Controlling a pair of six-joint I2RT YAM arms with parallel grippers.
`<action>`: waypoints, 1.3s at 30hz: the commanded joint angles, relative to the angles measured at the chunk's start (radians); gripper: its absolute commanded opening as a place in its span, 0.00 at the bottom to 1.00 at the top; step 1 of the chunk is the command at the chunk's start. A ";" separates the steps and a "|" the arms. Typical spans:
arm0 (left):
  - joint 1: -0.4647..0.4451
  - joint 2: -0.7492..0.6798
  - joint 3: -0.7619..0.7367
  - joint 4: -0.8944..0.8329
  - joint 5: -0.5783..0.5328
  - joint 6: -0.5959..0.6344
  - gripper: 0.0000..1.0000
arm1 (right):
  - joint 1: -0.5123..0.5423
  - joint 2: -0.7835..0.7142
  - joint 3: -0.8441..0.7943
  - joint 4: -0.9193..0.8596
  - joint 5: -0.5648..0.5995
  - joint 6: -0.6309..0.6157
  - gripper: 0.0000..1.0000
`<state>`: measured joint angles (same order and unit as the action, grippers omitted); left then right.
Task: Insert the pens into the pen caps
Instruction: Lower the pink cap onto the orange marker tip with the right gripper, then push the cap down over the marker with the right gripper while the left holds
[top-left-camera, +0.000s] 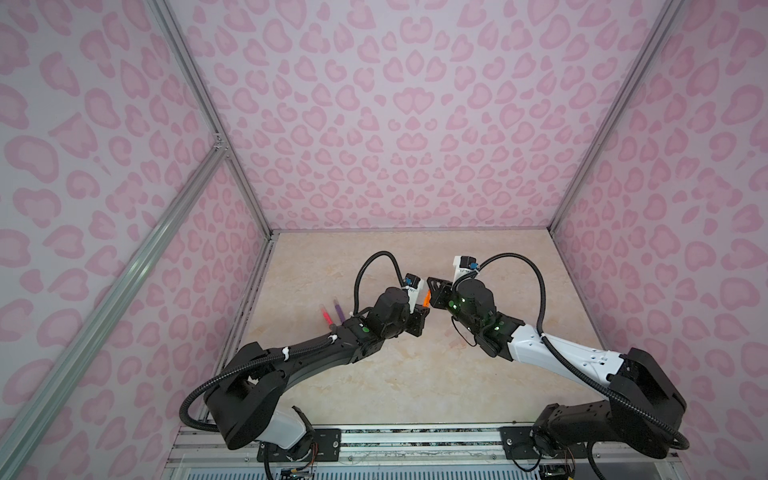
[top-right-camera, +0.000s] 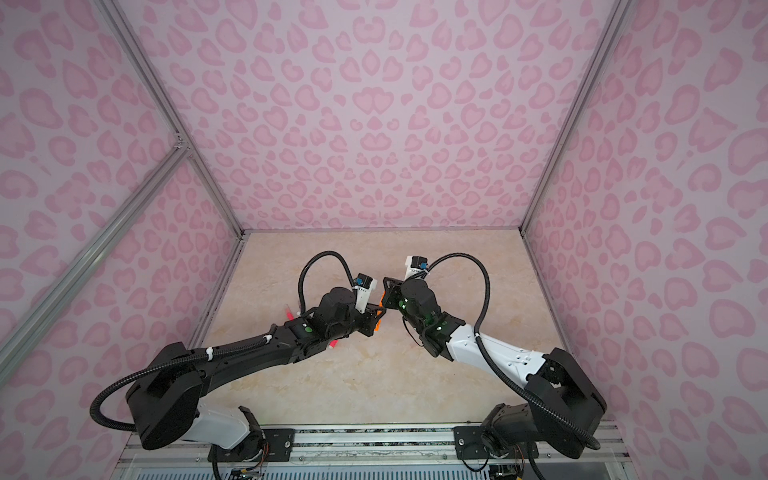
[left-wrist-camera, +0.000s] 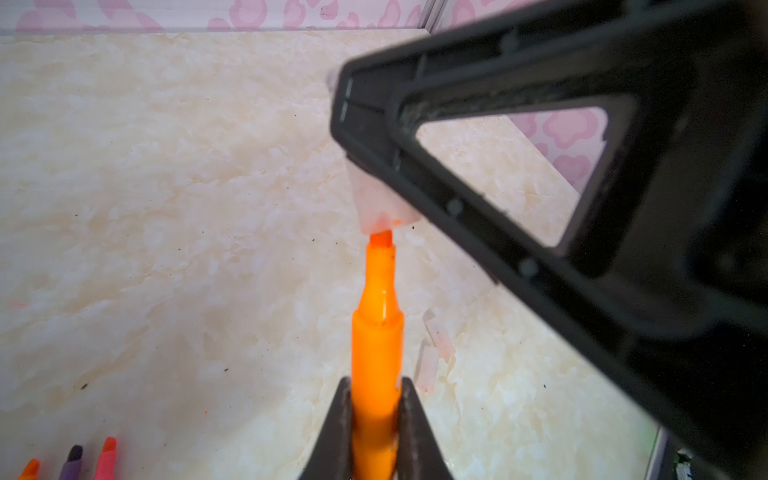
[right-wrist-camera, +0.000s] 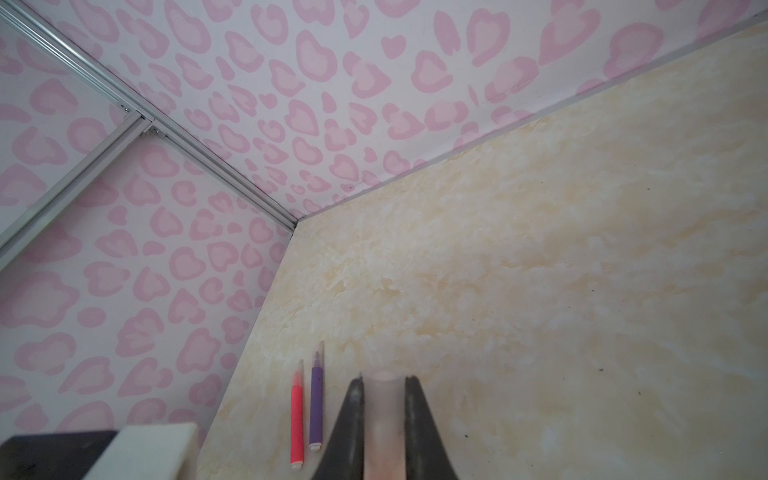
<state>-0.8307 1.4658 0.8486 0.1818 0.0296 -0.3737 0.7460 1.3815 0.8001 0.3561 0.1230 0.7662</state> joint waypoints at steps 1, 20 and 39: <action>0.004 -0.021 -0.008 0.044 0.006 -0.011 0.03 | 0.006 0.015 -0.007 0.037 -0.004 -0.013 0.00; 0.048 -0.082 -0.059 0.083 0.025 -0.076 0.03 | 0.067 0.025 -0.074 0.229 0.005 -0.065 0.01; 0.052 -0.186 -0.167 0.264 0.184 -0.076 0.03 | 0.072 -0.077 -0.246 0.503 -0.246 -0.130 0.01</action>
<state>-0.7811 1.2808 0.6865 0.3325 0.1894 -0.4446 0.8112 1.3193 0.5884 0.7845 -0.0269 0.6323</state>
